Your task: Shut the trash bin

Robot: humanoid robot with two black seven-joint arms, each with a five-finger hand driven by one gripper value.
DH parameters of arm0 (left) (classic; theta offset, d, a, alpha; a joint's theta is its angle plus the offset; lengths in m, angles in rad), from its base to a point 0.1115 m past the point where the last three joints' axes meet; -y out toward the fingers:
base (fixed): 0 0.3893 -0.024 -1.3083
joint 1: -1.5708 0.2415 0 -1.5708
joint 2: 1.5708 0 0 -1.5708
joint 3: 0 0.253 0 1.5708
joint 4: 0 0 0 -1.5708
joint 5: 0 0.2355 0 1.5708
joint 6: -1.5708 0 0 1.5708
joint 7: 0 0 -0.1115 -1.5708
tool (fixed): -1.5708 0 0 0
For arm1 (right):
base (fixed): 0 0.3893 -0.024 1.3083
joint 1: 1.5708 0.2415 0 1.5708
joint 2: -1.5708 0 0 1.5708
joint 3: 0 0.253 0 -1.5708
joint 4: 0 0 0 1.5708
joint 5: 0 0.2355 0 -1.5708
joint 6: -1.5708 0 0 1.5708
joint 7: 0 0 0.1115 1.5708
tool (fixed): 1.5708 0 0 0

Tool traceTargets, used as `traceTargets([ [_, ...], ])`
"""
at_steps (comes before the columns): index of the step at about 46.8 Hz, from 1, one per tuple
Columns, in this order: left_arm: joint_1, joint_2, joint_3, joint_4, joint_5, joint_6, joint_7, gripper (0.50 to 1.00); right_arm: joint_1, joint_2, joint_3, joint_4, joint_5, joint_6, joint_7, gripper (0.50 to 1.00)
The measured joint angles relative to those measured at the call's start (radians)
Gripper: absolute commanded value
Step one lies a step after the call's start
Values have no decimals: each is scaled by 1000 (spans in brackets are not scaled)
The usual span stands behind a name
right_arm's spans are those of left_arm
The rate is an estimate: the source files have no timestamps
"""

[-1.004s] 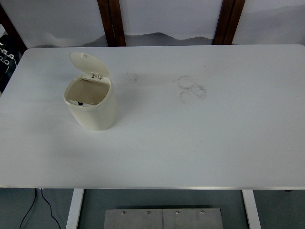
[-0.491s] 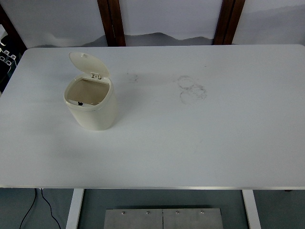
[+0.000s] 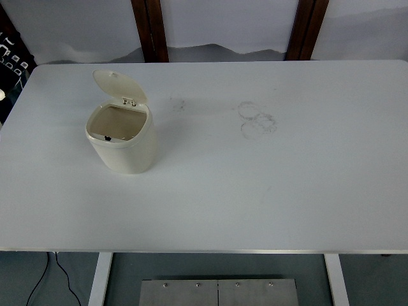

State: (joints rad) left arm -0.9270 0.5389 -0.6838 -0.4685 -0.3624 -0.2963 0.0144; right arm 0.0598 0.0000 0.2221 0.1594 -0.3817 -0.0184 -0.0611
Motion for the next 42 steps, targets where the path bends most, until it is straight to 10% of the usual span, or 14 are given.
traceTargets([
  [20, -252, 156, 265, -354, 6, 122, 83, 1000, 0, 0, 0, 0, 1, 0, 0, 995],
  [42, -846, 145, 956, -502, 122, -75, 222, 1000, 0, 0, 0, 0, 0, 0, 0, 995],
])
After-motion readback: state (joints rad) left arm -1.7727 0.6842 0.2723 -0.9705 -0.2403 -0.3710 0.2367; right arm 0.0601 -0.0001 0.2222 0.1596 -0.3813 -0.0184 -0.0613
